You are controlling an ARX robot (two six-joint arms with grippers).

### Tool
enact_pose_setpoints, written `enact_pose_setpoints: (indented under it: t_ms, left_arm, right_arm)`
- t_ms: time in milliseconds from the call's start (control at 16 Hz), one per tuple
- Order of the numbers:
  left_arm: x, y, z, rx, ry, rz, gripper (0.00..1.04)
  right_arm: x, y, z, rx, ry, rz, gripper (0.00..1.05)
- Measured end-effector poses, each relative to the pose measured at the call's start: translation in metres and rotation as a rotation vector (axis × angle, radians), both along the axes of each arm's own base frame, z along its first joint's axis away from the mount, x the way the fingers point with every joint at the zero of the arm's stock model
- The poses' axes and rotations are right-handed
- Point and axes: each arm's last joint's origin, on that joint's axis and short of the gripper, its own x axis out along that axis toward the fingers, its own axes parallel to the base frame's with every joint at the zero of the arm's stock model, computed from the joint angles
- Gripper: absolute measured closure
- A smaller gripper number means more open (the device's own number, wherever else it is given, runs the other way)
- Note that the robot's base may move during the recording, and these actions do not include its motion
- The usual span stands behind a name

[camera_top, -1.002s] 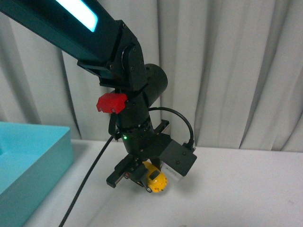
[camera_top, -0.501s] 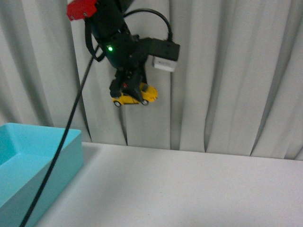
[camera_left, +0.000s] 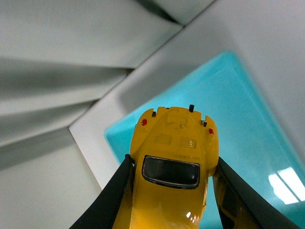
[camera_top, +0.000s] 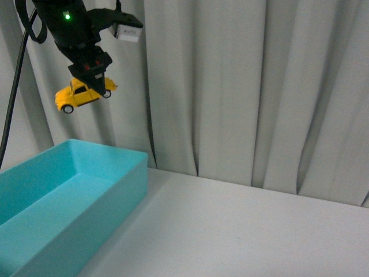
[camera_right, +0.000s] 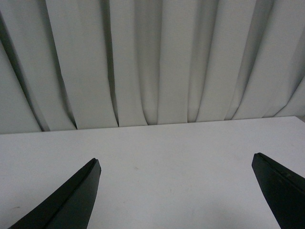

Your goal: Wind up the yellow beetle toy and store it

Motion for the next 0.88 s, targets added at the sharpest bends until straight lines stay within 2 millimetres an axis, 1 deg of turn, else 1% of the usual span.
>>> enact_pose_setpoints:
  t_ms: [63, 188, 250, 313, 563, 689, 876]
  left_arm:
    - [-0.007, 0.012, -0.011, 0.006, 0.028, 0.066, 0.63]
    - [-0.015, 0.028, -0.036, -0.009, 0.082, 0.158, 0.63]
    - [-0.015, 0.033, -0.046, -0.004, 0.086, 0.193, 0.63]
    - [-0.012, 0.039, -0.057, -0.009, 0.077, 0.231, 0.63]
    - [-0.002, 0.045, -0.102, -0.053, 0.141, 0.323, 0.63]
    - [0.001, 0.049, -0.112, -0.071, 0.151, 0.36, 0.63]
    - [0.0, 0.051, -0.12, -0.087, 0.161, 0.419, 0.63]
  right_arm:
    - [0.0, 0.0, 0.0, 0.0, 0.0, 0.0, 0.07]
    - [0.0, 0.0, 0.0, 0.0, 0.0, 0.0, 0.07]
    - [0.0, 0.0, 0.0, 0.0, 0.0, 0.0, 0.07]
    - [0.0, 0.0, 0.0, 0.0, 0.0, 0.0, 0.07]
    - [0.0, 0.0, 0.0, 0.0, 0.0, 0.0, 0.07]
    - [0.0, 0.0, 0.0, 0.0, 0.0, 0.0, 0.07]
    - [0.0, 0.0, 0.0, 0.0, 0.0, 0.0, 0.07]
